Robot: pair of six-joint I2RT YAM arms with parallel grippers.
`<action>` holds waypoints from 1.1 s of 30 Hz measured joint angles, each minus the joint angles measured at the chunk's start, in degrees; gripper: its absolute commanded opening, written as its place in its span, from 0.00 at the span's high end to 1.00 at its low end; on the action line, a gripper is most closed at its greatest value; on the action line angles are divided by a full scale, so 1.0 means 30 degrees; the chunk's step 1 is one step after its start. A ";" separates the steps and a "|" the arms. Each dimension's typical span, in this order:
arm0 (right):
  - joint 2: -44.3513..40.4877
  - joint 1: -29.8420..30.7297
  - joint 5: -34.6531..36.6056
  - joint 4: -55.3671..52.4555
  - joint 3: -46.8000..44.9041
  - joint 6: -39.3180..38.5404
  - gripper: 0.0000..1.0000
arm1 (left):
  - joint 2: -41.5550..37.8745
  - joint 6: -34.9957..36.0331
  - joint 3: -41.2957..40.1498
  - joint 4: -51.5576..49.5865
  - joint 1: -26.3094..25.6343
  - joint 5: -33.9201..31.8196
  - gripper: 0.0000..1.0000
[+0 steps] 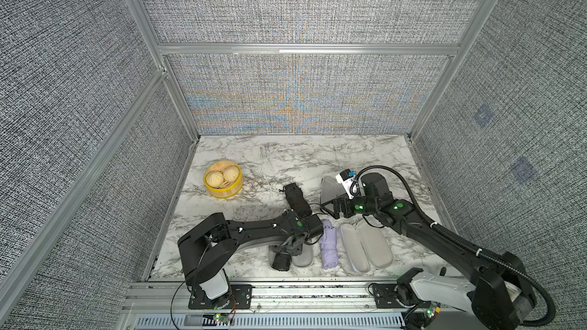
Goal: Put umbrellas into zippered umbrella sleeves
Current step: Place the umbrella in the umbrella sleeve.
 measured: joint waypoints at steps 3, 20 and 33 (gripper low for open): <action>0.0066 0.0000 -0.0007 -0.0015 0.0000 0.0000 0.01 | 0.0160 -0.0036 0.0087 -0.0109 0.0000 -0.0044 0.61; 0.0430 0.0000 -0.0117 -0.0168 0.0197 0.0131 0.01 | 0.1078 -0.1712 -0.0124 -0.1100 0.0444 -0.2295 0.58; 0.0874 0.0029 -0.0270 -0.0219 0.0291 0.0372 0.01 | 0.1173 -0.0663 0.0386 -0.1253 0.0641 -0.2120 0.33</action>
